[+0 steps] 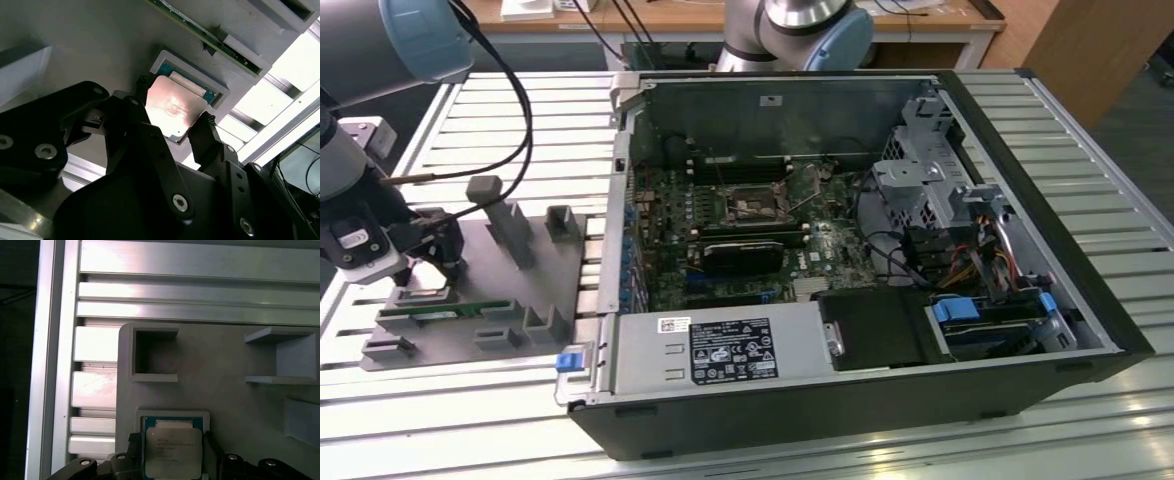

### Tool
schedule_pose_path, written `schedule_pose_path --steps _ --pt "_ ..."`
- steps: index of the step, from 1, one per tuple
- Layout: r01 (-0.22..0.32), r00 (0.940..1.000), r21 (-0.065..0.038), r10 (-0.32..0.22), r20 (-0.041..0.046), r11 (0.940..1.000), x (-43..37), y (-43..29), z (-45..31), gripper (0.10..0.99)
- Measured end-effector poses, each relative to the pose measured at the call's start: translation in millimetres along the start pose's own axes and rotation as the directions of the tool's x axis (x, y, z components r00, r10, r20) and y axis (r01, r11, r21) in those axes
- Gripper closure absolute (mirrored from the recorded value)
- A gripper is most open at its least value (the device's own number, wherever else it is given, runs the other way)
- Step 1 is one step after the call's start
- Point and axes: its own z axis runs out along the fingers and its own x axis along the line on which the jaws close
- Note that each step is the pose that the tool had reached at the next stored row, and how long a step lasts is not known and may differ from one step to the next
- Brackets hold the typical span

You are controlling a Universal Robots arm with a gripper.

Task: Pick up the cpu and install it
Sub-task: 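Pick up the cpu and move it towards the insertion slot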

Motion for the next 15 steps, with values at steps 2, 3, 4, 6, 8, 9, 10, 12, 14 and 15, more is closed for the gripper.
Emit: schedule_pose_path --steps 2,3,4,6,8,9,10,12,14,15 --pt "0.000 1.0000 0.000 0.000 0.0002 1.0000 0.0 0.0 0.1 0.506" --pt "0.000 1.0000 0.000 0.000 0.0002 1.0000 0.0 0.0 0.1 0.506" --pt "0.000 1.0000 0.000 0.000 0.0002 1.0000 0.0 0.0 0.1 0.545" --pt "0.000 1.0000 0.000 0.000 0.0002 1.0000 0.0 0.0 0.1 0.545" --pt "0.000 1.0000 0.000 0.000 0.0006 1.0000 0.0 0.0 -0.4 0.545" --pt "0.000 1.0000 0.000 0.000 0.0007 1.0000 -0.1 0.1 -1.6 0.545" --pt "0.000 1.0000 0.000 0.000 0.0005 1.0000 -0.1 0.2 -3.9 0.545" --pt "0.000 1.0000 0.000 0.000 0.0007 1.0000 -0.1 0.6 -11.2 0.545" --pt "0.000 1.0000 0.000 0.000 0.0006 1.0000 -0.2 1.1 -20.0 0.545" --pt "0.000 1.0000 0.000 0.000 0.0005 1.0000 -0.2 1.3 -24.5 0.545"
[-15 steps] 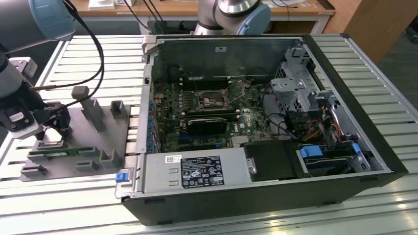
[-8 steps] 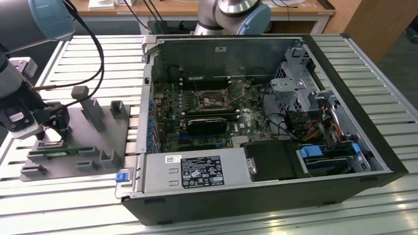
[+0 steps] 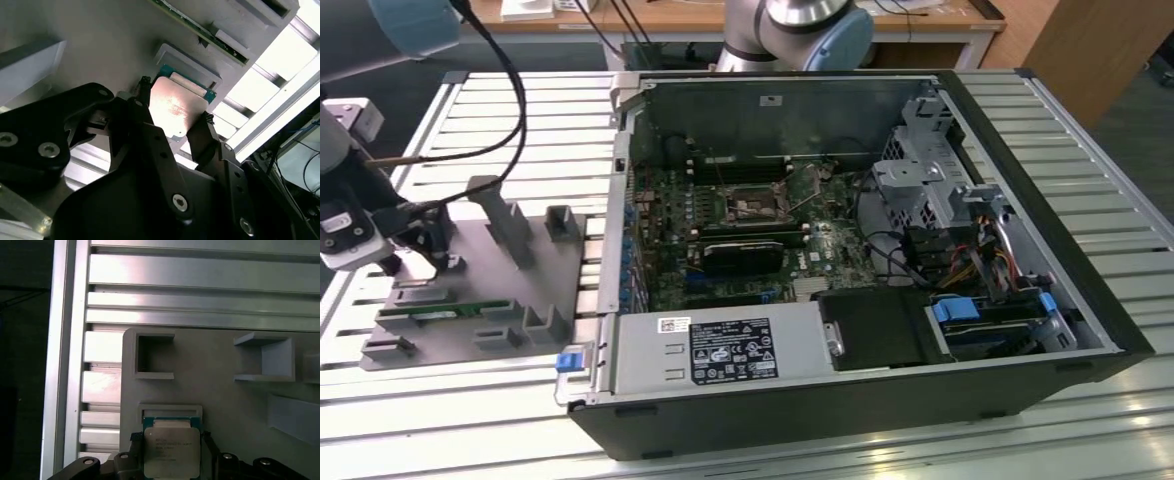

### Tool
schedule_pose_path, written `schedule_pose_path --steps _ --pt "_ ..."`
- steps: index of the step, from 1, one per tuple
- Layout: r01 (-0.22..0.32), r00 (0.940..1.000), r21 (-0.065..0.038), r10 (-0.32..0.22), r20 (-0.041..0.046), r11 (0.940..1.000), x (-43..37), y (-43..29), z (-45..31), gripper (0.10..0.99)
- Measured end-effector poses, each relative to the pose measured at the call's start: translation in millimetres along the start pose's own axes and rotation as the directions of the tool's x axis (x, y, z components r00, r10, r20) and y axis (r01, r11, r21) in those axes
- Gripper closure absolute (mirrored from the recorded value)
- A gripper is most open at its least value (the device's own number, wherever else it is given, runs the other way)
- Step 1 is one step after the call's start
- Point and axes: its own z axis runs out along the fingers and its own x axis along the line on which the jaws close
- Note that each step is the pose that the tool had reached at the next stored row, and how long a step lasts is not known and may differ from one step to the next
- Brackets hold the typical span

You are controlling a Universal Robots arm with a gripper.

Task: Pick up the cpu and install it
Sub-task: 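Pick up the cpu and move it towards the insertion slot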

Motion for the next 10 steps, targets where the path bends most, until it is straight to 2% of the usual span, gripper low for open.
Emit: schedule_pose_path --steps 4,10 --pt "0.000 1.0000 0.000 0.000 0.0001 1.0000 -0.2 0.8 -15.8 0.545" --pt "0.000 1.0000 0.000 0.000 0.0001 1.0000 -0.3 1.6 -32.9 0.545"
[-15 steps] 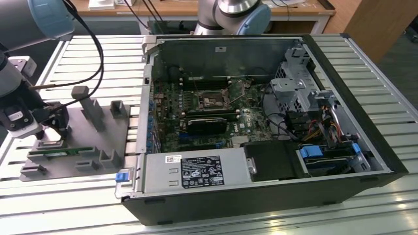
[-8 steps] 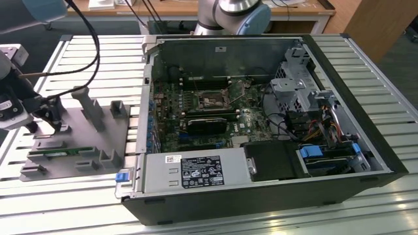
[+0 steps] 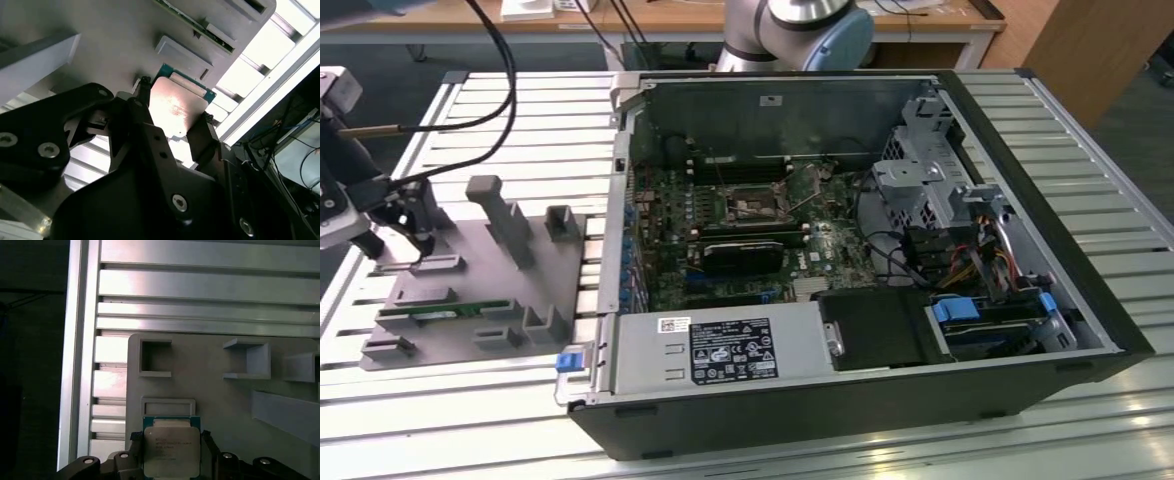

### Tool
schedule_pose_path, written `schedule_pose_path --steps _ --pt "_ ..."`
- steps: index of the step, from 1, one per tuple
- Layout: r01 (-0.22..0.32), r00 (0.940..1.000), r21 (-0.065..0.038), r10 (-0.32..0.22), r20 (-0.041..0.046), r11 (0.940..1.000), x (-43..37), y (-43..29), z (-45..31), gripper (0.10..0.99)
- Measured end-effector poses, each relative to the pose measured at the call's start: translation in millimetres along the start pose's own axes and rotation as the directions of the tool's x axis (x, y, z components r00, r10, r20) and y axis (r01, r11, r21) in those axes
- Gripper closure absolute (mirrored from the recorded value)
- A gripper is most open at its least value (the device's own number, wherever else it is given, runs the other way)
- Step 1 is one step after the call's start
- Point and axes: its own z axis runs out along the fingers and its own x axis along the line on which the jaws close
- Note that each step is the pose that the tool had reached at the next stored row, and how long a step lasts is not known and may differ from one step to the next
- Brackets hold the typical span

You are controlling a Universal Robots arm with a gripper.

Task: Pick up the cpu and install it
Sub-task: 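Pick up the cpu and move it towards the insertion slot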

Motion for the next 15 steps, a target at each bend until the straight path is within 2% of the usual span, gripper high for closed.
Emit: schedule_pose_path --steps 6,11,15 --pt "0.000 1.0000 -0.001 0.000 0.0000 1.0000 -0.3 0.5 -9.3 0.545" --pt "0.000 1.0000 -0.001 0.000 0.0000 1.0000 -0.4 1.1 -20.7 0.545" --pt "0.000 1.0000 -0.001 0.000 0.0000 1.0000 -0.4 1.3 -24.6 0.545"
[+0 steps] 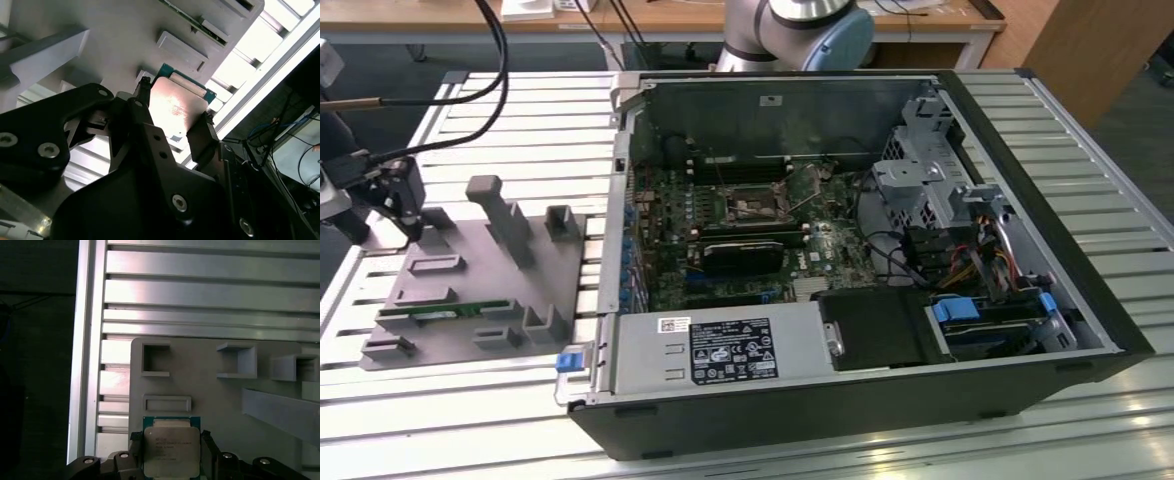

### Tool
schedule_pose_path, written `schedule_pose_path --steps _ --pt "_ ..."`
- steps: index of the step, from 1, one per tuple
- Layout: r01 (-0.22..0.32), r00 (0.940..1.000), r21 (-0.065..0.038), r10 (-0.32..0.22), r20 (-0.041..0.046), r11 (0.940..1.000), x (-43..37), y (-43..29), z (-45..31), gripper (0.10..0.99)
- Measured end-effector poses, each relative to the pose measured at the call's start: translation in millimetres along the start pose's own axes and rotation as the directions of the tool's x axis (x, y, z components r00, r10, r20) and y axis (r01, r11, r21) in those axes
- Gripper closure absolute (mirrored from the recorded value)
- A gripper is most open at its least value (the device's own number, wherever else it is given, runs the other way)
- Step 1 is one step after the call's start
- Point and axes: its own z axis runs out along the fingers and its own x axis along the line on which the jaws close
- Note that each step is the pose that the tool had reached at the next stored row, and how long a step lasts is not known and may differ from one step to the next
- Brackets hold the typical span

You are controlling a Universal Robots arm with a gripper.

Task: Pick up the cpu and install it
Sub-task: 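Pick up the cpu and move it towards the insertion slot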

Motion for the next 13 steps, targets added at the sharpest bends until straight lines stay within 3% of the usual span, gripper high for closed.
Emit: schedule_pose_path --steps 6,13 --pt "0.000 1.0000 0.000 0.000 0.0000 1.0000 -0.1 0.9 -6.3 0.545" --pt "0.000 1.0000 0.000 0.000 -0.0001 1.0000 -0.2 3.1 -19.2 0.545"
